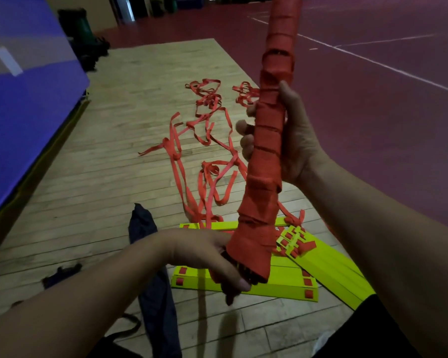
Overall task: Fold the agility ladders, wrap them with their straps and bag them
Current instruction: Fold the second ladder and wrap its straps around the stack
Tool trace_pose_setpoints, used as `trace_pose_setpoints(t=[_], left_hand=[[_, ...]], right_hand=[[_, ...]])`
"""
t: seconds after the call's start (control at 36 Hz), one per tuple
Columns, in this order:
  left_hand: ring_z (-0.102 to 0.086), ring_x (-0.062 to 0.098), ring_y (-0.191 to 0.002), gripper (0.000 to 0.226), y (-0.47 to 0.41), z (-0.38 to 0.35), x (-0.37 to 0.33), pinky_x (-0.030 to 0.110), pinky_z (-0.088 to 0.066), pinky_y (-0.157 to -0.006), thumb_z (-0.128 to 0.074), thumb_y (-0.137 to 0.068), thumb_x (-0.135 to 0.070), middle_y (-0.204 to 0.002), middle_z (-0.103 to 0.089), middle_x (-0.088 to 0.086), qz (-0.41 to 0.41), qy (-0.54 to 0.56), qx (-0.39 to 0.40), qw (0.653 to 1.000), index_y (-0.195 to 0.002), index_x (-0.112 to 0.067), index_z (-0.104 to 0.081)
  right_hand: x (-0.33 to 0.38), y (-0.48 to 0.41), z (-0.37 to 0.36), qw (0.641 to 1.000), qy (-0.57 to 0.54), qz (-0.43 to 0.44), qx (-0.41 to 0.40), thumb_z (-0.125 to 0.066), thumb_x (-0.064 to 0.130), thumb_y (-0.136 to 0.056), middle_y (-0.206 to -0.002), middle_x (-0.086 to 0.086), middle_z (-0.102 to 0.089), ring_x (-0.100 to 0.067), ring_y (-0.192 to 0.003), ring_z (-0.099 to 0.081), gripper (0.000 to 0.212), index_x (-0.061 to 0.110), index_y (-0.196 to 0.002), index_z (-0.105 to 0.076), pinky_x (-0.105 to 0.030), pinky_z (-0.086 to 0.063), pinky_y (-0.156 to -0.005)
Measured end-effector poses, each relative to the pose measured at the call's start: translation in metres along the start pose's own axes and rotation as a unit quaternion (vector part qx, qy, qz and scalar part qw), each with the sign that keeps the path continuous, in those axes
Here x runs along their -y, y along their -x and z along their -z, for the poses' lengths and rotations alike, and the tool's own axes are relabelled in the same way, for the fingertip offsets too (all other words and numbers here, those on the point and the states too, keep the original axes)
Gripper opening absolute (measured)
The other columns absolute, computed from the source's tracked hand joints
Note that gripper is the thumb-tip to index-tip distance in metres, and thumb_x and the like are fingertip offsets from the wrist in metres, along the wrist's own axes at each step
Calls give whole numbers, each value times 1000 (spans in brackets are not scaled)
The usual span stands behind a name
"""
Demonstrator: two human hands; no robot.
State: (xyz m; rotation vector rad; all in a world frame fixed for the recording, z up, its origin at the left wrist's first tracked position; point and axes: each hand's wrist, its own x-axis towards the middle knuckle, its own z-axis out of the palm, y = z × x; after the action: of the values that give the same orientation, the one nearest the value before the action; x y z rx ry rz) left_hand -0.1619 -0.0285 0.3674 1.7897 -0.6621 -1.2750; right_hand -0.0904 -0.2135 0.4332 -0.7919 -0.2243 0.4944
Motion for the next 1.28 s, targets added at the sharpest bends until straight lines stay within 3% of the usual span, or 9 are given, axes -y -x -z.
trace_pose_setpoints(t=[0.22,0.33,0.53,0.72,0.81,0.94,1.08,1.17,1.28], left_hand=[[-70,16,-90,43,7,8,-7,24,-51,-77,-71,-90,-44,-105,-75,6,189,-177,54,964,-115,-9,-66],[-65,18,-75,31,8,18,-5,42,-55,-79,-60,-98,-35,-81,-68,11,108,-178,-49,977,-100,-4,-63],[-65,9,-62,44,-8,7,1,27,-54,-61,-55,-72,-82,-73,-67,-9,98,-196,-256,941,-87,-40,-54],[-69,18,-69,41,-4,12,7,37,-60,-69,-76,-73,-65,-90,-73,5,34,-88,-255,962,-99,-35,-66],[-66,45,-106,74,5,15,7,60,-53,-92,-80,-58,-75,-115,-71,16,-24,-12,-224,974,-114,-29,-67],[-53,65,-111,79,3,6,3,79,-37,-96,-84,-57,-71,-123,-59,37,-96,50,-143,984,-114,-20,-64],[-60,52,-114,97,3,2,-3,69,-41,-102,-74,-54,-84,-124,-62,33,-60,-7,-88,994,-119,-14,-65],[-68,21,-94,112,10,7,-12,45,-52,-96,-60,-47,-96,-102,-74,8,52,-103,-13,993,-121,-12,-63],[-60,2,-71,64,21,19,-14,24,-47,-72,-56,-76,-79,-78,-66,-13,164,-271,-6,949,-97,-19,-68]], right_hand=[[-2,-1,-10,991,116,-41,-45,-60,58,-87,-69,-7,-59,-18,-51,-58,42,17,-85,-51,-27,-54,-54],[-7,0,-12,968,226,46,-95,-66,43,-94,-71,-11,-61,-25,-59,-61,33,14,-97,-51,-38,-57,-61],[-30,-8,-18,905,318,182,-216,-73,37,-91,-80,-11,-66,-24,-67,-69,28,14,-98,-60,-31,-58,-62],[-31,-14,-19,925,255,132,-249,-58,59,-94,-89,-4,-70,-21,-80,-70,46,17,-112,-65,-38,-59,-71],[-20,-13,-19,962,165,123,-181,-53,58,-96,-88,-7,-66,-25,-79,-67,43,18,-105,-64,-40,-57,-72],[-22,-15,-20,996,-84,-2,-36,-51,72,-86,-78,-6,-51,-23,-67,-52,59,14,-85,-54,-32,-43,-67],[-28,-12,-20,997,-28,-69,-26,-53,66,-86,-64,-8,-55,-18,-46,-53,58,9,-90,-54,-25,-49,-53],[-29,-12,-21,993,37,-75,-81,-56,64,-87,-61,-8,-54,-18,-44,-50,53,11,-85,-54,-24,-48,-47],[-29,-8,-20,983,147,-50,-102,-51,66,-92,-67,-13,-56,-21,-49,-54,58,9,-92,-55,-27,-51,-49]])
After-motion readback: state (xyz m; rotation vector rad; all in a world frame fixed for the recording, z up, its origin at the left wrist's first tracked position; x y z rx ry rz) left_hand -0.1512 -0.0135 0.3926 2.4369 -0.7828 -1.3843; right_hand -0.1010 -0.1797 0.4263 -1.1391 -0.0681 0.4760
